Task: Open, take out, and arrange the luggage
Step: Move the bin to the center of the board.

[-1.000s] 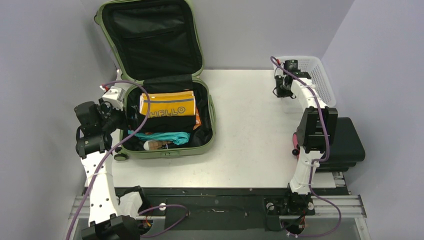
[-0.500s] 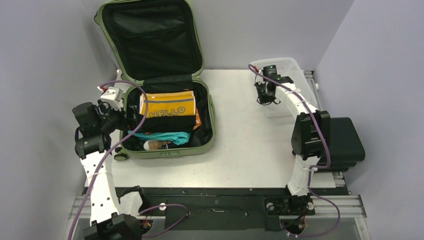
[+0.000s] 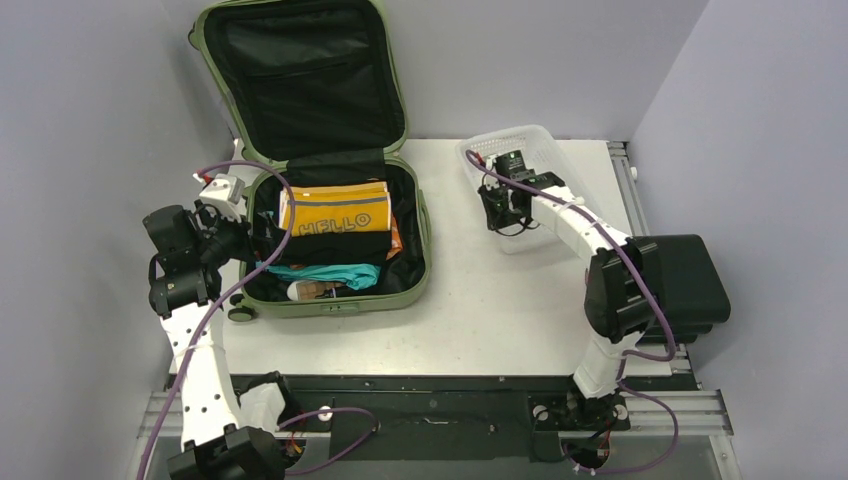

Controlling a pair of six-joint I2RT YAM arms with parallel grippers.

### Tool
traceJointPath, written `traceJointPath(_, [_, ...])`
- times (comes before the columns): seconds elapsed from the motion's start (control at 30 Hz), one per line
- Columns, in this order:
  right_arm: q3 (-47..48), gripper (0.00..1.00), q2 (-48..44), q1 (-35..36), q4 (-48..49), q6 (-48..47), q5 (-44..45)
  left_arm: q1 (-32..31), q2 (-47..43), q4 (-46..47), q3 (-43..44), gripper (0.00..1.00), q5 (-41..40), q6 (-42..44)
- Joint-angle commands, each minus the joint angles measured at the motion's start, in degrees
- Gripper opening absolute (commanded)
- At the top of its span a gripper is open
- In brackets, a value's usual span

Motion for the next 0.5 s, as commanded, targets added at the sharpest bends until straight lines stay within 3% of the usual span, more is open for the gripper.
traceJointPath(0.0, [-1.4,0.05,-5.1,1.9,4.1,3.8,-4.1,0.5,0.4,2.0,0.2,0.96,1.9,0.4])
traceJointPath(0.1, [-1.6,0.07,-5.8,3.1,5.2,6.1,-6.9,0.4,0.9,2.1,0.2,0.96,2.0,0.6])
traceJointPath(0.3, [-1.3,0.19,-6.0,4.8,8.2,10.0,-13.2,0.4,1.5,1.5,0.4,0.96,2.6,1.5])
traceJointPath(0.47, [-0.1,0.25,-4.0,5.7,8.8,10.8,-13.8,0.5,1.4,1.4,0.5,0.96,2.6,1.5])
